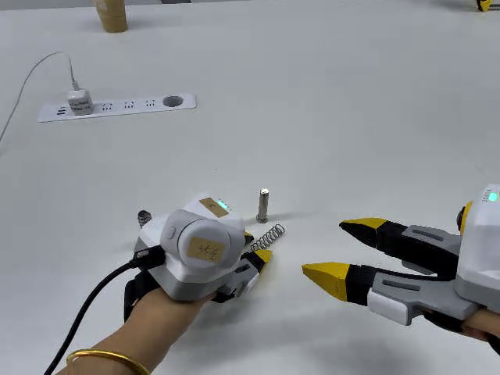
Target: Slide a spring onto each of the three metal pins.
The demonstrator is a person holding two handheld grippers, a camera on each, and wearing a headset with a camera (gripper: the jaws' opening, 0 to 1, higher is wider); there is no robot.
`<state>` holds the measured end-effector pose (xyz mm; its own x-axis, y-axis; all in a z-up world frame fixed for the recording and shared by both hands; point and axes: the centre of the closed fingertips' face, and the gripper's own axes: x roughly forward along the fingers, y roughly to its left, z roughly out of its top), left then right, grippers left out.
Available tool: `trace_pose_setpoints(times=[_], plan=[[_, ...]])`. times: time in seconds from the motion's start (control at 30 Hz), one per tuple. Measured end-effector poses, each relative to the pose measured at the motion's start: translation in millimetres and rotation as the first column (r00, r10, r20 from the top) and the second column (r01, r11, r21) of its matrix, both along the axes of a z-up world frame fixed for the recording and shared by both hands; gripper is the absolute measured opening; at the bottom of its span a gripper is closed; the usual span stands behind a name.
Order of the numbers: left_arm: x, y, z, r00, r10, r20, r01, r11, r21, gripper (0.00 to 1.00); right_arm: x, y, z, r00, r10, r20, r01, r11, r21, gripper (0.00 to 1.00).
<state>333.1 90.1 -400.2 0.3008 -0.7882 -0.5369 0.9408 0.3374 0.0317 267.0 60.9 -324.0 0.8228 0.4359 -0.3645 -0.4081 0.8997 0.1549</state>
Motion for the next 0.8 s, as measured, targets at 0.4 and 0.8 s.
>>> trace_pose_setpoints(times=[0.4, 0.8], plan=[[2.5, -0.7, -0.3, 1.0, -0.003, 0.011, 0.003, 1.0, 0.009, 0.11, 0.2, -4.7, -0.9, 1.0, -0.029, -0.007, 0.029, 0.999, 0.016, 0.5], [-0.7, 3.7, 9.0, 0.999, -0.015, 0.044, 0.014, 1.0, 0.01, 0.1, 1.7, -7.0, -0.3, 0.998, -0.052, -0.026, 0.053, 0.998, 0.04, 0.51]])
